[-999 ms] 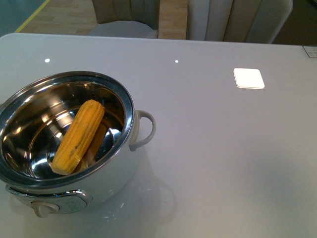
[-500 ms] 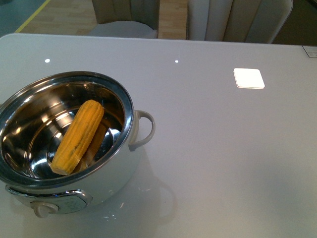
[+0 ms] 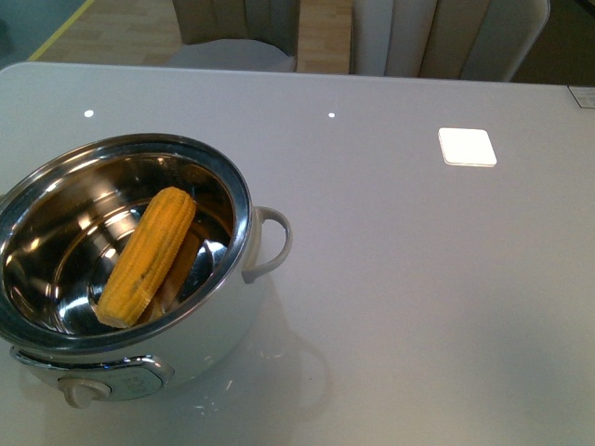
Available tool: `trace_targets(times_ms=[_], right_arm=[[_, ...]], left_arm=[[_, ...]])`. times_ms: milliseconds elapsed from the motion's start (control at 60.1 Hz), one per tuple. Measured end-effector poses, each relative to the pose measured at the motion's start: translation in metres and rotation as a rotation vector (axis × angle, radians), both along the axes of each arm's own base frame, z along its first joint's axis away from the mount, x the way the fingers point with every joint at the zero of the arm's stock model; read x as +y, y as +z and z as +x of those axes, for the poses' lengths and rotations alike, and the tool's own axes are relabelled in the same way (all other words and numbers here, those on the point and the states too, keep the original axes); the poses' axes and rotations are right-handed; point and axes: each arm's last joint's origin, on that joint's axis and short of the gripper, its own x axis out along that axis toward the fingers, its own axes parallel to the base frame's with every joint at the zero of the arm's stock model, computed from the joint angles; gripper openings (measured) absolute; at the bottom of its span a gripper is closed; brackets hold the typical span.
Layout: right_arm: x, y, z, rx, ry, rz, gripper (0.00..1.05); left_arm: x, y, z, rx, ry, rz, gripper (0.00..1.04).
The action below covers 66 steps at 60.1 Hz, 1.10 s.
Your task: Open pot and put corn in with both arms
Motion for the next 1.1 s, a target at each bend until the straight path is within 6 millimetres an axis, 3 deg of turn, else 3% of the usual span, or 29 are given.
trace_targets(times_ms=[383,566,899,1099], right_arm=[[0.0,-0.003,-0.011,0.005,0.002,-0.002,0.03],[0.0,-0.003,-0.011,0.004,0.002,-0.002,0.39],[0.0,-0.003,-0.011,0.004,0.002,-0.002,0.96],[0.0,-0.003,-0.011,0.005,0.002,-0.002,0.96]], left_arm=[[0.0,0.0,0.0,0.0,0.0,0.0,0.98],[0.0,0.0,0.0,0.0,0.0,0.0,0.98],[0.0,0.0,0.0,0.0,0.0,0.0,0.98],[0.0,0.0,0.0,0.0,0.0,0.0,0.98]])
